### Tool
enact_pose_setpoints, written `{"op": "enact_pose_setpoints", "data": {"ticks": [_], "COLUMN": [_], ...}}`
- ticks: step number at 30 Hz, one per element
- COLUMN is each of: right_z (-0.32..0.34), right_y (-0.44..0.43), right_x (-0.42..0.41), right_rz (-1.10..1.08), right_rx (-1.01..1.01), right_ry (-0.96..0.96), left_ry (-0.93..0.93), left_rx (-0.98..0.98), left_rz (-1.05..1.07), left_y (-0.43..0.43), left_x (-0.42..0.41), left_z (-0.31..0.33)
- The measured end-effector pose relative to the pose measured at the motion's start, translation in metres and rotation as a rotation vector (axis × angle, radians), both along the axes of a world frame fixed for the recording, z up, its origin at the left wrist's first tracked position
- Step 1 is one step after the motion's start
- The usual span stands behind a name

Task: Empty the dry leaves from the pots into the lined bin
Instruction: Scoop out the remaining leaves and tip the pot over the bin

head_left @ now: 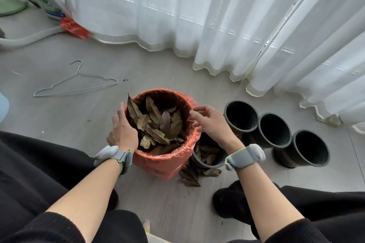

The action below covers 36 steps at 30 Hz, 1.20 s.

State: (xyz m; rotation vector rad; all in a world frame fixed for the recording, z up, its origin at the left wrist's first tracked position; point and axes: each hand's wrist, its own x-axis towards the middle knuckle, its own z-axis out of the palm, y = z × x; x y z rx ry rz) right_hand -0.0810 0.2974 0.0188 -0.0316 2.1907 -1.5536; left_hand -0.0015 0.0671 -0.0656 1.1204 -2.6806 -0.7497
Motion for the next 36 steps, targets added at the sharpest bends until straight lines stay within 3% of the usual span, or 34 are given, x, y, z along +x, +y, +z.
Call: {"op": "enact_pose_setpoints", "data": {"ticks": [9,17,26,36], "right_z": [-0.081,-0.143,-0.178,-0.181], "right_y": [0.053,0.055,0.021,0.031], "right_x": [-0.019,-0.006,-0.007,-0.005], "right_rz": [-0.247,0.031,0.077,0.241], "right_rx": [0.291,0.676,0.926,0.809], "right_ry": [-0.097,-0.297,-0.340,-0.258], "left_ry": [0.001,0.037,0.030,0.016], "left_rx": [-0.056,-0.008,-0.037,-0.065], "left_rz": [-0.099,0.026,0.019,0.015], "left_y": [-0.003,0.000,-0.002,-0.008], "left_x": [0.001,-0.004,-0.005,-0.005], "left_z": [-0.001,-0.005,-0.008,-0.015]}}
